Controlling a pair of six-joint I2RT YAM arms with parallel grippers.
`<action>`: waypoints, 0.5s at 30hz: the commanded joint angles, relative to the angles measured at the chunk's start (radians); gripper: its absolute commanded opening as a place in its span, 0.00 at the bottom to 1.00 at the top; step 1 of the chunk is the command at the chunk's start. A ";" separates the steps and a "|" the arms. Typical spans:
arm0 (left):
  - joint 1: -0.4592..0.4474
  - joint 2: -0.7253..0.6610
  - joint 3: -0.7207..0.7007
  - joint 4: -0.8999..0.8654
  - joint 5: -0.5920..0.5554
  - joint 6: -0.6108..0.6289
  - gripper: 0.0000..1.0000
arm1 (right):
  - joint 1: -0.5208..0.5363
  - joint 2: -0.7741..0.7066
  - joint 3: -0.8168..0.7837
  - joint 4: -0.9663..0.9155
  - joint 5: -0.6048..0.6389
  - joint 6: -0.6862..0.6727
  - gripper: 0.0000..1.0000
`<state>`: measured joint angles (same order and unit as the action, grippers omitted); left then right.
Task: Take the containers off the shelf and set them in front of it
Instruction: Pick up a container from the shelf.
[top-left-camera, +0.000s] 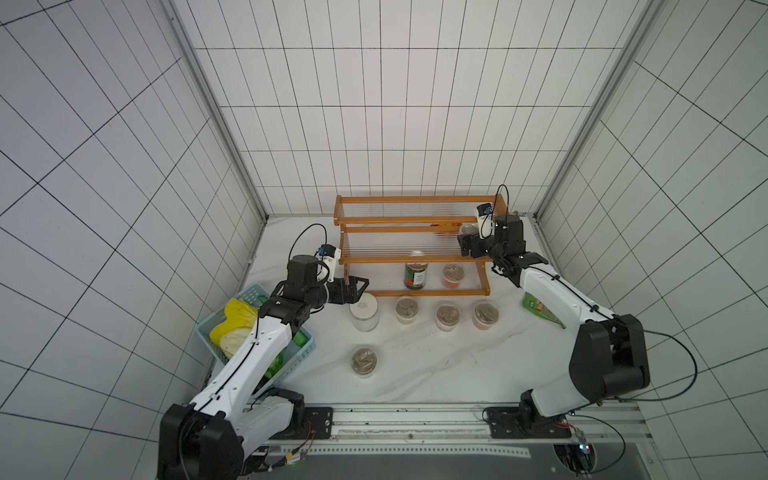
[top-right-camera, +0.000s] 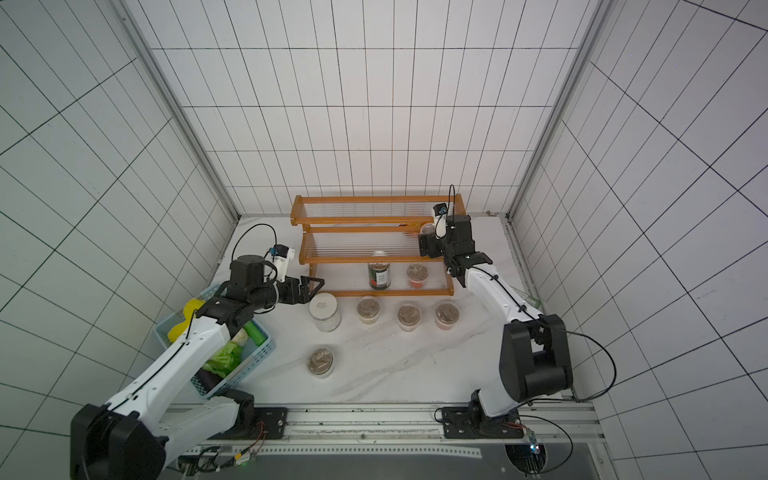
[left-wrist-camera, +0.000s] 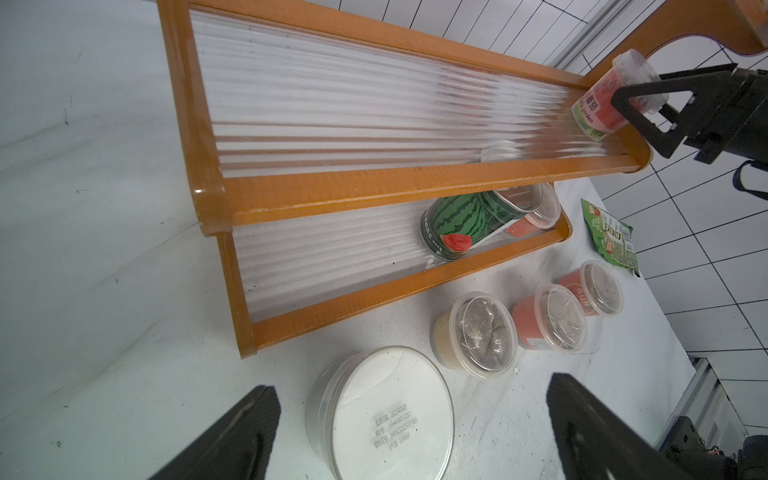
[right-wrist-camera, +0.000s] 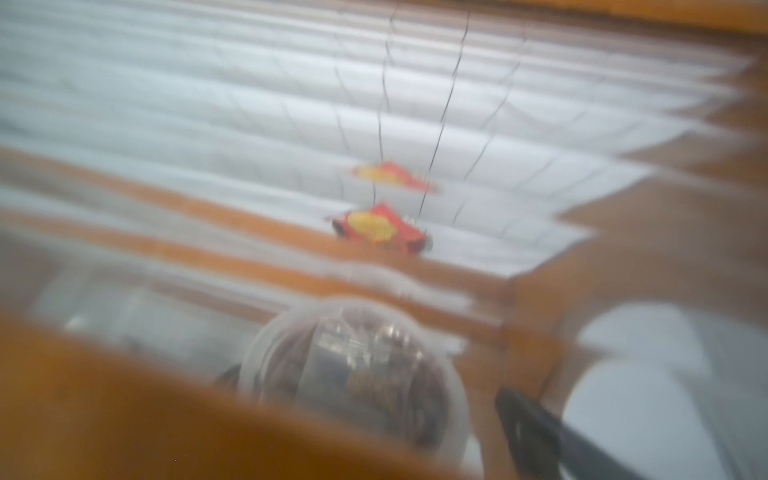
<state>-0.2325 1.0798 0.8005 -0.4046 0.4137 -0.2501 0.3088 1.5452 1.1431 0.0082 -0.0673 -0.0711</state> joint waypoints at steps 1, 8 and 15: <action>0.005 0.006 0.022 0.027 0.013 0.014 0.99 | -0.013 0.039 0.043 0.035 -0.021 0.009 0.93; 0.004 0.007 0.020 0.027 0.010 0.015 0.99 | -0.013 0.044 0.037 0.078 -0.021 0.013 0.74; 0.005 0.014 0.022 0.029 0.012 0.014 0.99 | -0.013 0.011 0.013 0.069 -0.038 0.010 0.66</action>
<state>-0.2325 1.0889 0.8005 -0.4004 0.4164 -0.2501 0.3065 1.5764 1.1591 0.0589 -0.0837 -0.0658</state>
